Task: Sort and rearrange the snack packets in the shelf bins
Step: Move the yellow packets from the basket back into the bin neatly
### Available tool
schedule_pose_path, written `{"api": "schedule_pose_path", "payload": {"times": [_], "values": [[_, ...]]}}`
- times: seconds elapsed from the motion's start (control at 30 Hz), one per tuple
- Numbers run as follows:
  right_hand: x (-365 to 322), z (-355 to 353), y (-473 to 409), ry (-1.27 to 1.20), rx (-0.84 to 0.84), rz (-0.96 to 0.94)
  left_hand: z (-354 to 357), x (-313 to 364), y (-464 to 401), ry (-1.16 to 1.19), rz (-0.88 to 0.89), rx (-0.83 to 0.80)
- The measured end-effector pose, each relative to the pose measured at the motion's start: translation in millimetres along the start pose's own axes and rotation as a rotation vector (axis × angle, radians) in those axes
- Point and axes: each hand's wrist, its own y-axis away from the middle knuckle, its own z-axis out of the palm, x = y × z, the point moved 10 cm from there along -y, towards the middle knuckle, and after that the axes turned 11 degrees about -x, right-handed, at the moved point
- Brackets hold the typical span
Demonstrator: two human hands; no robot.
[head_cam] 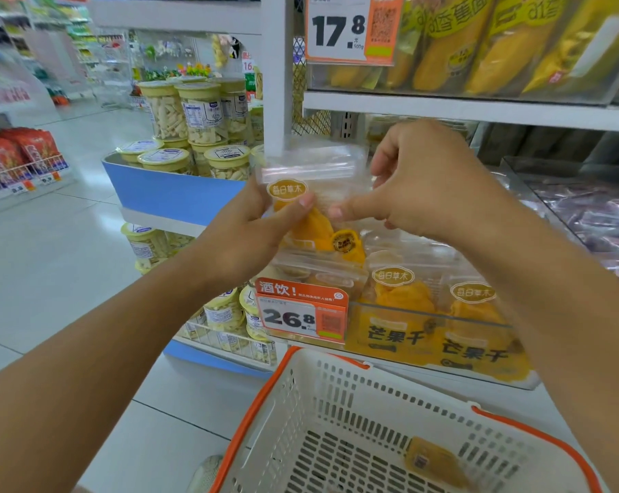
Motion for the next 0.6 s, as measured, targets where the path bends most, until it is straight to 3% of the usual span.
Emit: {"api": "schedule_pose_path", "payload": {"times": [0.27,0.43,0.6], "values": [[5.6,32.0,-4.0,-0.091,-0.104,0.119,0.7,-3.5,-0.3,0.03,-0.036,0.05],[15.1,46.7,-9.4,-0.551,-0.154,0.187,-6.5,-0.2,-2.2,0.05,-0.014,0.06],[17.0,49.2,-16.5,-0.249,-0.124,0.113,-2.4,-8.2,0.3,-0.172,-0.149,0.0]]}}
